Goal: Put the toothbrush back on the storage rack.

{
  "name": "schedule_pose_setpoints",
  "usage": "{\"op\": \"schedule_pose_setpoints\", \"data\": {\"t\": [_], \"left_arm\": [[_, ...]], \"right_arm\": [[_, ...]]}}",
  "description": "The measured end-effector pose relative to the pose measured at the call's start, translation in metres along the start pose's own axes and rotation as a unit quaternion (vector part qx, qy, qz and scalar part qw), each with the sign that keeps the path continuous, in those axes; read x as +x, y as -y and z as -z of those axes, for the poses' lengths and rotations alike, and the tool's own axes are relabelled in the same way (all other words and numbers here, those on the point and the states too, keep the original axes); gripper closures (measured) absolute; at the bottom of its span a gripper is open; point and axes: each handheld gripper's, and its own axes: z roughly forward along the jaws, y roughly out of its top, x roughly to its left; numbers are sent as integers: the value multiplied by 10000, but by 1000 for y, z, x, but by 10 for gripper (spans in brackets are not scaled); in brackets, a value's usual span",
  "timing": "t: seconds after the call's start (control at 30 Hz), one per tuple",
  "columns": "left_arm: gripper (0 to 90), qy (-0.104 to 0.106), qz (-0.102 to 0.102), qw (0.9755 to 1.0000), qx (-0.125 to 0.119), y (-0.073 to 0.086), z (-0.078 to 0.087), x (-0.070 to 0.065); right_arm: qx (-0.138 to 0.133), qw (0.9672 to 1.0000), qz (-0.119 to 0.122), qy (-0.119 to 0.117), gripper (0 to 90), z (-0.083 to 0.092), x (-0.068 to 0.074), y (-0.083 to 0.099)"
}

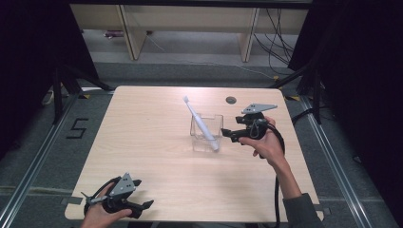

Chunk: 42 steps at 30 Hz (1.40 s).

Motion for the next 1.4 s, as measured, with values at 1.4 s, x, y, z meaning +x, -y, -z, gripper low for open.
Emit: {"op": "schedule_pose_setpoints", "data": {"t": [1.4], "left_arm": [[160, 2, 14, 10000, -3, 0, 0, 0]], "right_arm": [[71, 9998, -120, 128, 197, 18, 4, 46]]}}
